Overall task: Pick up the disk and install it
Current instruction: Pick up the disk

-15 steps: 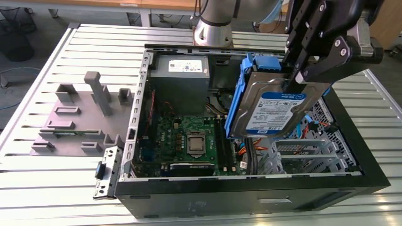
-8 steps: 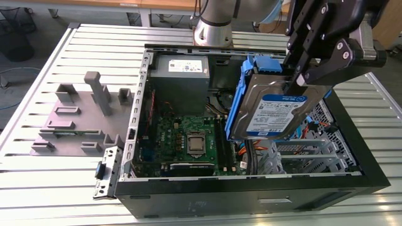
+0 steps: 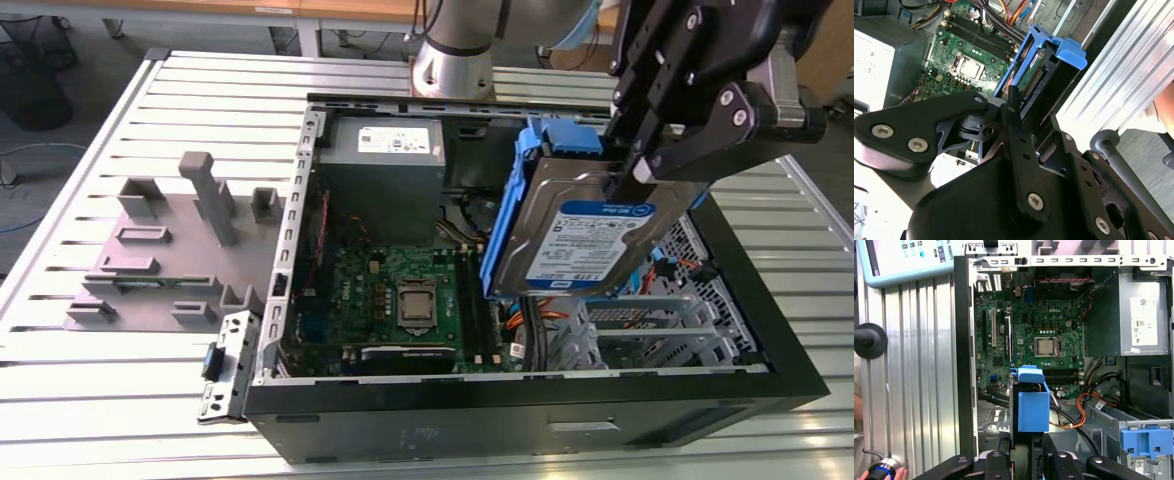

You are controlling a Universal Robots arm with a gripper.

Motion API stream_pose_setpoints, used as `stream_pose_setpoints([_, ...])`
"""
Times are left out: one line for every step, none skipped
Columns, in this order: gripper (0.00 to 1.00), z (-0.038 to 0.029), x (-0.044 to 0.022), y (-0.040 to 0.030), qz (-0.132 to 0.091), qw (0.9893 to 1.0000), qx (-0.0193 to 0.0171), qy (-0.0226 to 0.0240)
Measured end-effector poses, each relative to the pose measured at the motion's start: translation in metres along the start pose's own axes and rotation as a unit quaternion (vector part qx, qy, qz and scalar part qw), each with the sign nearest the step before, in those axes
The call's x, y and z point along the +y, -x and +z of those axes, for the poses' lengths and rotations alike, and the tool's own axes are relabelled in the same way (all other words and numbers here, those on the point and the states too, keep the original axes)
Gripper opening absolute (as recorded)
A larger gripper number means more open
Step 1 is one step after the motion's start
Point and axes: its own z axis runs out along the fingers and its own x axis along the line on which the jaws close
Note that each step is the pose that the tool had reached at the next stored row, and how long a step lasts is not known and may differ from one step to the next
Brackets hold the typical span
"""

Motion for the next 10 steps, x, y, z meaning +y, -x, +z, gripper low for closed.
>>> stream_pose_setpoints([0.35,0.0000,-0.0010,0.0000,0.000,1.0000,0.0000,0.0000])
stream_pose_setpoints([0.35,0.0000,-0.0023,0.0001,0.000,1.0000,0.0000,0.0000])
stream_pose_setpoints([0.35,0.0000,-0.0039,0.0002,0.000,1.0000,0.0000,0.0000])
stream_pose_setpoints([0.35,0.0001,-0.0057,0.0003,0.000,1.0000,0.0000,0.0001])
stream_pose_setpoints([0.35,0.0000,-0.0078,0.0004,0.000,1.0000,0.0000,0.0001])
stream_pose_setpoints([0.35,0.0000,-0.0098,0.0005,0.000,1.0000,0.0000,0.0002])
stream_pose_setpoints([0.35,0.0000,-0.0120,0.0006,0.000,1.0000,0.0000,0.0003])
stream_pose_setpoints([0.35,0.0000,-0.0140,0.0007,0.000,1.0000,0.0000,0.0004])
stream_pose_setpoints([0.35,0.0001,-0.0160,0.0008,0.000,1.0000,0.0000,0.0005])
stream_pose_setpoints([0.35,0.0000,-0.0175,0.0009,0.000,1.0000,0.0000,0.0005])
